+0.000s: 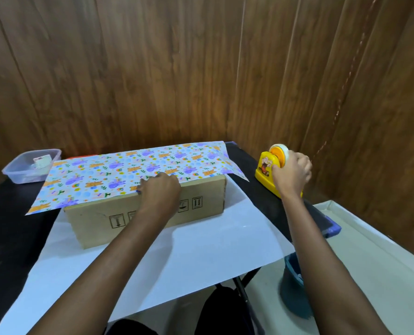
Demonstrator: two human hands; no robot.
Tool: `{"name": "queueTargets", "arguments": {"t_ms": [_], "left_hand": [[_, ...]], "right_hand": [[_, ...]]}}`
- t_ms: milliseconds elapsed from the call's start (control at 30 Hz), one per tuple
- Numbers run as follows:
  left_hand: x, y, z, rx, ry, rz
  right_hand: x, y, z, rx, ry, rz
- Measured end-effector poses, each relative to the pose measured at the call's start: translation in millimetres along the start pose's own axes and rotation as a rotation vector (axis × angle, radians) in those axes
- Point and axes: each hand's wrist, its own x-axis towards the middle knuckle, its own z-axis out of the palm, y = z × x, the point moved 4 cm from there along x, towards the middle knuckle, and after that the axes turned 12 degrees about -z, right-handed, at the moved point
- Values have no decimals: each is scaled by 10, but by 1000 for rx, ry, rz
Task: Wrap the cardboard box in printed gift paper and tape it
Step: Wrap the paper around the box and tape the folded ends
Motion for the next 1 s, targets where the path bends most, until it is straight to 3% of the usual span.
{"name": "queueTargets", "arguments": {"t_ms": [133, 200, 467, 600, 800, 1000], "left_hand": [[-17, -25, 21, -11, 5, -13], [-19, -31, 26, -17, 13, 5], [-52, -51, 5, 42, 43, 42], [-77, -52, -8, 63, 44, 46], [-71, -54, -13, 32, 16, 39], [-90, -54, -19, 34, 18, 39]], "right_hand": [[55, 538, 57, 177, -147, 328], [1, 653, 133, 285, -159, 396], [-233, 463, 282, 291, -3, 324], [-276, 343, 382, 278, -16, 295], [-89, 367, 374, 341, -192, 209], [368, 329, 156, 367, -388, 319]]}}
